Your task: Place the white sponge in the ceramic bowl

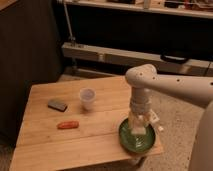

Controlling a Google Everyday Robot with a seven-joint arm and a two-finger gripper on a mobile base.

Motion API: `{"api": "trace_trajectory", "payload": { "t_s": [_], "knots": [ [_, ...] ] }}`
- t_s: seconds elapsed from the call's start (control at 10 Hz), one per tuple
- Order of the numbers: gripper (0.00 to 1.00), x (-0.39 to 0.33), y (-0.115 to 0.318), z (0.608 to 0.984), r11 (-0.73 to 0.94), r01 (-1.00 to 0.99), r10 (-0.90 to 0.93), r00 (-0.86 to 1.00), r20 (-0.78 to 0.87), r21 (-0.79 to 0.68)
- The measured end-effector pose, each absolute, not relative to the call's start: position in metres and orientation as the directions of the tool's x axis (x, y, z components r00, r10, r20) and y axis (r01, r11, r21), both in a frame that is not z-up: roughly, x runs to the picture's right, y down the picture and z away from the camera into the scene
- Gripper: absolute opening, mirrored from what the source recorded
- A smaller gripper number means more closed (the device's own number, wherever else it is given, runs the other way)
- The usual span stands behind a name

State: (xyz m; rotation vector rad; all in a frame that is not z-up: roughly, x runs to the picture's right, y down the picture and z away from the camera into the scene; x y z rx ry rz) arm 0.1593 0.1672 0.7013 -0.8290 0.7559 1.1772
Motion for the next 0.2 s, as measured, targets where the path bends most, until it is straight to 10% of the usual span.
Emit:
{"api": "trace_trajectory", "payload": {
  "t_s": [0.2],
  "knots": [
    [0.80, 0.1489, 0.1641, 0.7036, 0.175, -0.972, 0.475, 0.221, -0.851, -0.155]
  ]
}}
